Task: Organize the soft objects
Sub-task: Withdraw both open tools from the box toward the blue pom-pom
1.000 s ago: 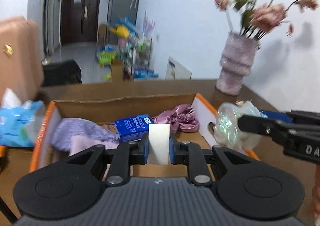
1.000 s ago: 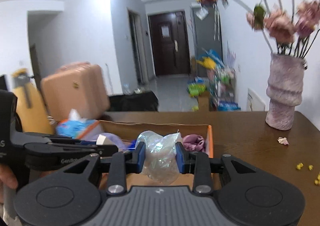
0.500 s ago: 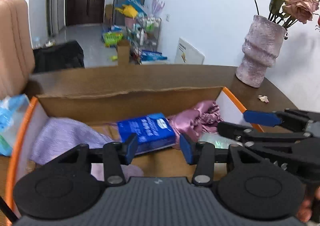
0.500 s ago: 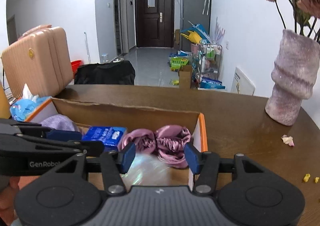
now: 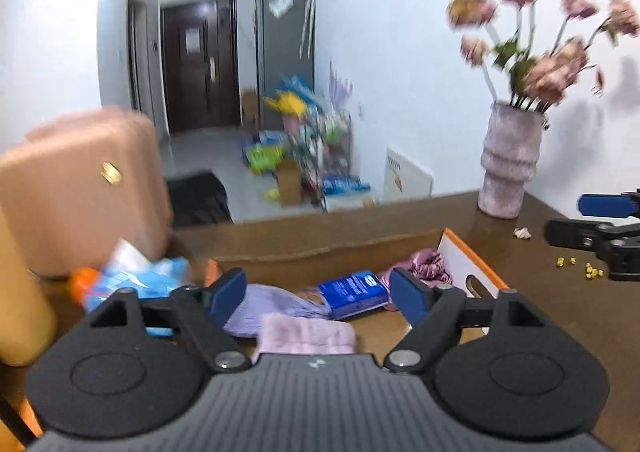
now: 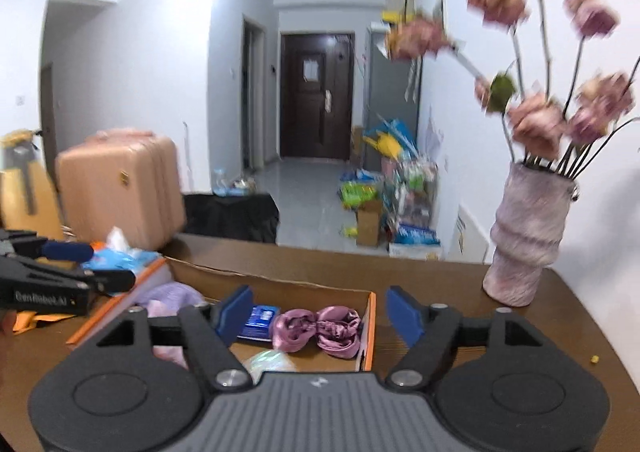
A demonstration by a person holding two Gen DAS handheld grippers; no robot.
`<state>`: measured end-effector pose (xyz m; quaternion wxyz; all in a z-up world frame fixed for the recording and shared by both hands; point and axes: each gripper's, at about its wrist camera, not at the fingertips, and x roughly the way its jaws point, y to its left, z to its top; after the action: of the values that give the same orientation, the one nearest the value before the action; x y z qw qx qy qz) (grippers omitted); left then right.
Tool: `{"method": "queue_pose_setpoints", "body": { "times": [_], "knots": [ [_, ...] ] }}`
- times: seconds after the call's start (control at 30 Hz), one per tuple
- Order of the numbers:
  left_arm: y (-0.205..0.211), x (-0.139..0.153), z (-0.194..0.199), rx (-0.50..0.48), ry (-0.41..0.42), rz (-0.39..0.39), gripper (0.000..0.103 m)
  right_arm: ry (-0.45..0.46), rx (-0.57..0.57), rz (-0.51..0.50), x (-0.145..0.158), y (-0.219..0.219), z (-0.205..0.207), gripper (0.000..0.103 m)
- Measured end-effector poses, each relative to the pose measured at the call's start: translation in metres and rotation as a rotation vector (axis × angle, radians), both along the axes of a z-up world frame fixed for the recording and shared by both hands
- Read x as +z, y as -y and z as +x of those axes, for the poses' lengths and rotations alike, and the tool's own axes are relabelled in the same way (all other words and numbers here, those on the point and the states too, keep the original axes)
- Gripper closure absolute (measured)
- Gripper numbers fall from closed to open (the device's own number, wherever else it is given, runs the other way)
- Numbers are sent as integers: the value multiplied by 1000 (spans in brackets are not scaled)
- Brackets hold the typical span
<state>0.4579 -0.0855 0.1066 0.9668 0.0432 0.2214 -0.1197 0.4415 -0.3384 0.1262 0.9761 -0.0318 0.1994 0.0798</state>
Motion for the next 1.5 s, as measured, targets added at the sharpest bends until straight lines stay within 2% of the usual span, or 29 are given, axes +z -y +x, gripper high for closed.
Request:
{"method": "queue_pose_setpoints", "body": {
  "times": [0.07, 0.13, 0.27, 0.4, 0.57, 0.73, 0.83, 0.97, 1.13, 1.3, 1.37, 1.5],
  "knots": [
    [-10, 10, -35, 5, 65, -5, 11, 44, 22, 2, 5, 0, -35, 20],
    [-17, 13, -70, 5, 113, -3, 10, 79, 37, -1, 7, -2, -70, 19],
    [-29, -1, -143, -12, 176, 20, 6, 151, 74, -46, -3, -11, -132, 13],
    [-39, -30, -198, -5, 157, 48, 6, 187, 114, -74, -25, -21, -192, 13],
    [-46, -58, -252, 58, 151, 70, 6, 223, 217, -77, -53, -36, -253, 13],
    [-60, -73, -292, 80, 102, 10, 5, 165, 216, -57, -77, -45, -288, 13],
    [-70, -82, -305, 98, 67, -17, 5, 115, 229, -20, -94, -49, -299, 13],
    [-75, -87, -307, 121, 46, -6, 5, 38, 238, -26, -116, -63, -307, 15],
    [-79, -87, -305, 110, 46, -19, 5, 46, 261, -24, -120, -77, -312, 15],
    [-79, -93, -290, 116, 22, -17, 5, -16, 279, 73, -124, -83, -285, 17],
    [-81, -93, -279, 124, 18, -18, 5, -51, 275, 106, -125, -86, -267, 23],
    [-86, -93, -255, 149, 8, -31, 5, -128, 250, 264, -131, -83, -219, 25]
  ]
}}
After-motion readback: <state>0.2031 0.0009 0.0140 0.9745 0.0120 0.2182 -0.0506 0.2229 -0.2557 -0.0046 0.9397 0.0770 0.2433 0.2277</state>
